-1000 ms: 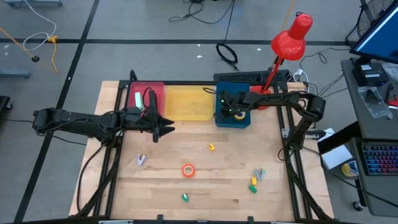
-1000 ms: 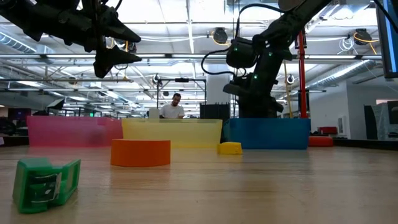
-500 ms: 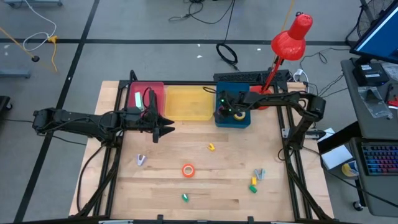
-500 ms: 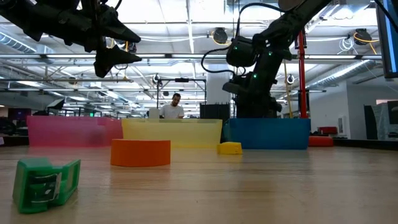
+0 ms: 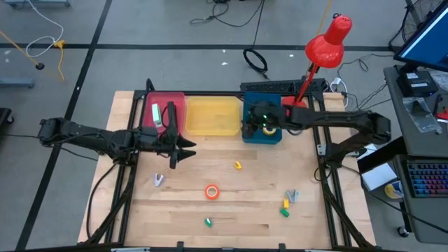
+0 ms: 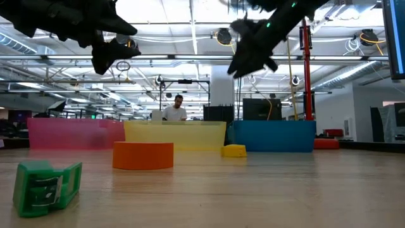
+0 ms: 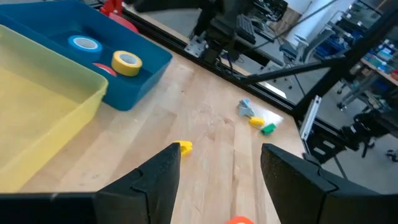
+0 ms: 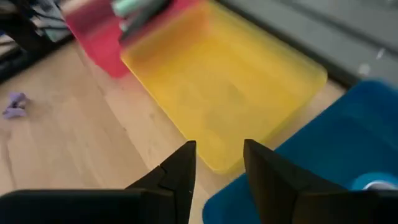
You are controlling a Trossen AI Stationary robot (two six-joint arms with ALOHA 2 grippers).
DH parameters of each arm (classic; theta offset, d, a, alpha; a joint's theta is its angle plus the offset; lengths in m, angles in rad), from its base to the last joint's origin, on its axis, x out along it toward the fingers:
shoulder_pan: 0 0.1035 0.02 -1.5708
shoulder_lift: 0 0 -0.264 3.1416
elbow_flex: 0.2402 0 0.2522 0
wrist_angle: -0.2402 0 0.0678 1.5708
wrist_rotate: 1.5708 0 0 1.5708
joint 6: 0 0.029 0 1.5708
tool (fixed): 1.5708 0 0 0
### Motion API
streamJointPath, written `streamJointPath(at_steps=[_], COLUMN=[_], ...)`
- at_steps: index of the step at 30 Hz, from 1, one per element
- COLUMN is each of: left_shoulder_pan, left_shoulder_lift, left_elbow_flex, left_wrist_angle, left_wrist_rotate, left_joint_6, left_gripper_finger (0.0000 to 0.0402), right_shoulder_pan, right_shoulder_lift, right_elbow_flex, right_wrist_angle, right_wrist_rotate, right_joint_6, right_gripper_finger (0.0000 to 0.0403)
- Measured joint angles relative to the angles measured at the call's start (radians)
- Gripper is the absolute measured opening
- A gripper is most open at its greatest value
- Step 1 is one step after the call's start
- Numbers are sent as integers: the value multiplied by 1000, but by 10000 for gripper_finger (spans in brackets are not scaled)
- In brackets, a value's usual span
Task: Pick and place Stapler, Stapler remover, tape
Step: Put the orange tape into the blue bin
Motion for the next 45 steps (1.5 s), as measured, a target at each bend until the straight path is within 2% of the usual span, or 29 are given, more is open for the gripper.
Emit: streamJointPath(at_steps=[4, 14, 19, 23, 29, 32, 37, 45], left_shoulder_pan=[-67, -191, -232, -258, -288, -304, -318, -317], left_shoulder_lift=[0, 0, 0, 0, 0, 9, 105, 420], left_elbow_flex=[0, 0, 0, 0, 0, 15, 120, 375], left_wrist_angle=[-1, -25, -61, -72, -76, -80, -122, -294], left_wrist_rotate=[-60, -144, -144, -144, -148, -179, -250, -279], left_joint_6=[3, 4, 3, 4, -4, -23, -4, -32], left_gripper_finger=[223, 223, 223, 223, 223, 223, 223, 223], right_shoulder_pan=[77, 216, 233, 231, 232, 232, 232, 231], right_shoulder_lift=[-101, -449, -640, -774, -941, -1015, -1112, -1201], right_elbow_flex=[-60, -385, -552, -660, -781, -834, -906, -948], right_wrist_angle=[58, 289, 443, 545, 576, 577, 576, 576], right_wrist_rotate=[91, 92, -1, -35, -39, -89, -143, -167], right_joint_6=[-2, 80, 89, 89, 141, 177, 211, 136], right_gripper_finger=[125, 125, 125, 125, 125, 125, 125, 125])
